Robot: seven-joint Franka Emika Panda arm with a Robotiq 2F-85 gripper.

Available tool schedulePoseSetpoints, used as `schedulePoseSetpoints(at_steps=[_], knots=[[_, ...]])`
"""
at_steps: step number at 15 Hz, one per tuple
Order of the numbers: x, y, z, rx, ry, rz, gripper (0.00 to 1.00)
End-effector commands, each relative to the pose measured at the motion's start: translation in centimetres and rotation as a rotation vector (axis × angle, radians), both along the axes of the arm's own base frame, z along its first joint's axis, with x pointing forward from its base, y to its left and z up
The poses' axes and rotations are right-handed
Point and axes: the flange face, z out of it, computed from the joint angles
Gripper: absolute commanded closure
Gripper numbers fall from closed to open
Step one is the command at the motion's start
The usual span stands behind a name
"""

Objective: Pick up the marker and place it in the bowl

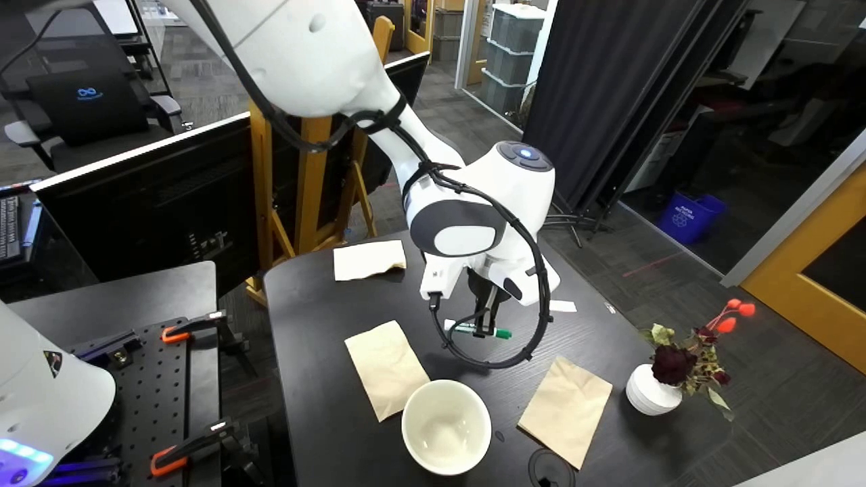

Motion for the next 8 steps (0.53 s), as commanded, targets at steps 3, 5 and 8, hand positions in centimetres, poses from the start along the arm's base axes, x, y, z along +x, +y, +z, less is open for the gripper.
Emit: schedulePoseSetpoints(at_steps=[3, 5, 8], knots=[[-4.2, 0.7, 4.6, -0.006, -0.121, -0.105, 0.95], [-5.1, 0.5, 5.7, -0.029, -0.171, -0.152, 0.95], [-6.4, -0.7, 6.9, -0.071, -0.228, -0.233, 0.95]])
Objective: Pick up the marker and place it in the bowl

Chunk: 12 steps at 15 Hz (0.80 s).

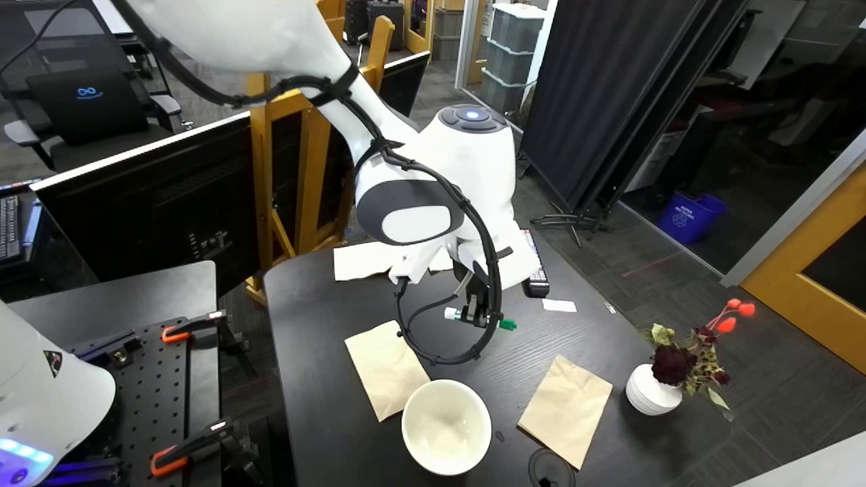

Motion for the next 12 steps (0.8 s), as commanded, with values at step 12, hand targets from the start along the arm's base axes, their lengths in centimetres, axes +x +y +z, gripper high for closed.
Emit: schedulePoseSetpoints(at_steps=[12], knots=[[-4.1, -5.3, 2.6, -0.233, -0.015, -0.376, 0.95]])
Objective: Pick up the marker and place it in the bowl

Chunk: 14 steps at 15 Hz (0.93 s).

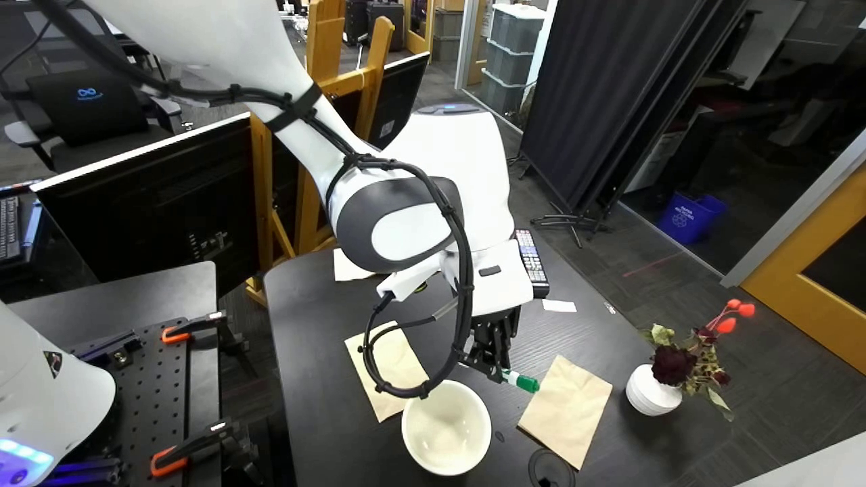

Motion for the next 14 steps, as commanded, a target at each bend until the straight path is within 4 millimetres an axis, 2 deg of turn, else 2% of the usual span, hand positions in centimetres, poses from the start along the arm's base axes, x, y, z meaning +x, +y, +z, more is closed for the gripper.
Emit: schedulePoseSetpoints(at_steps=[1, 9, 14], knots=[[-0.6, 0.1, 0.1, -0.040, 0.038, -0.080, 0.95], [-1.2, 0.7, -1.8, -0.058, 0.164, -0.163, 0.95], [-1.4, 0.2, -2.9, -0.064, 0.208, -0.216, 0.95]])
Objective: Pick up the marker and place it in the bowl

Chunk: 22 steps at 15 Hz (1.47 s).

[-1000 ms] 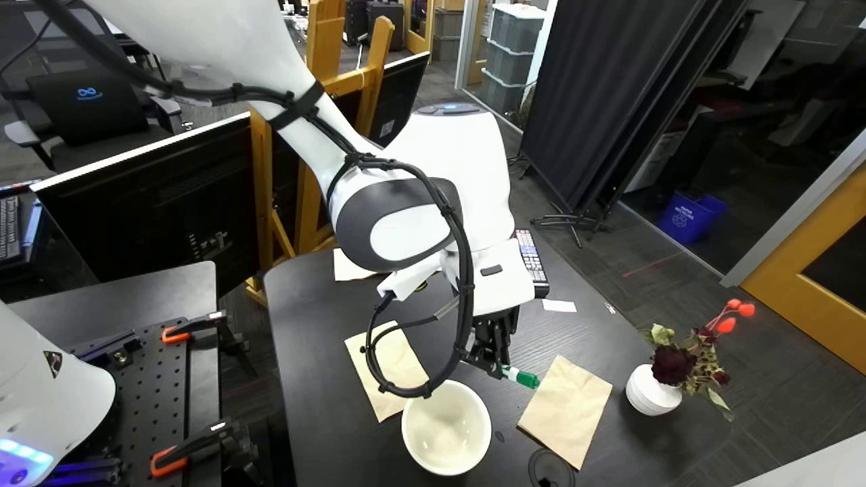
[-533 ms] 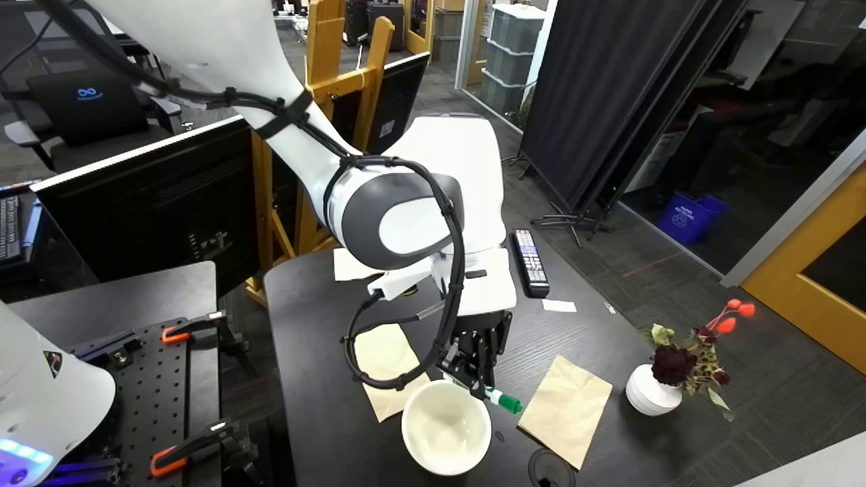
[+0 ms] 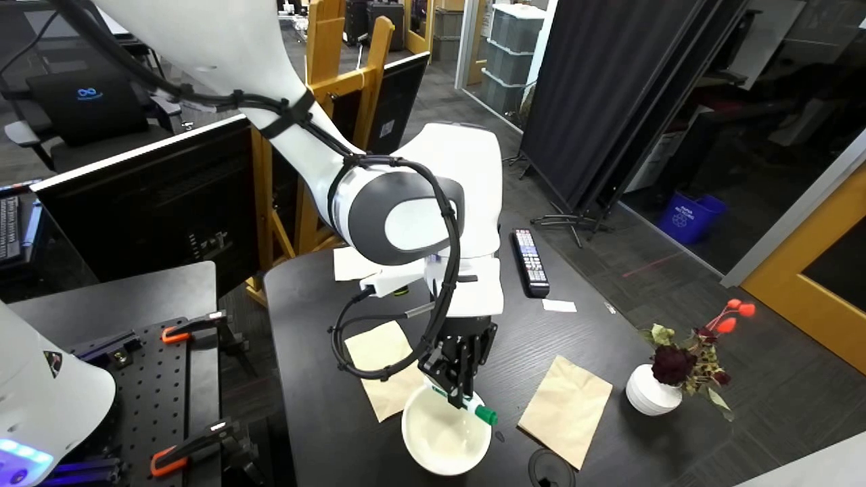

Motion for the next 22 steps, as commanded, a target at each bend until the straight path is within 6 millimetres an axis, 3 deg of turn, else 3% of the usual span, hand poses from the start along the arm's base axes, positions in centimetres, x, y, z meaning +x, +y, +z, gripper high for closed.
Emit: schedulePoseSetpoints(at_steps=[1, 5, 6, 7, 14, 15, 22], knots=[[0.3, -0.7, -0.3, -0.029, 0.024, -0.058, 0.95], [0.4, -1.1, -0.7, -0.053, 0.031, -0.086, 0.95], [0.5, -1.1, -0.8, -0.057, 0.032, -0.093, 0.56], [0.6, -1.0, -0.9, -0.063, 0.032, -0.092, 0.55], [1.0, -0.6, -0.7, -0.091, 0.025, -0.093, 0.04], [1.0, -0.5, -0.7, -0.092, 0.024, -0.089, 0.00], [1.0, 0.1, -1.1, -0.069, 0.022, -0.045, 0.00]])
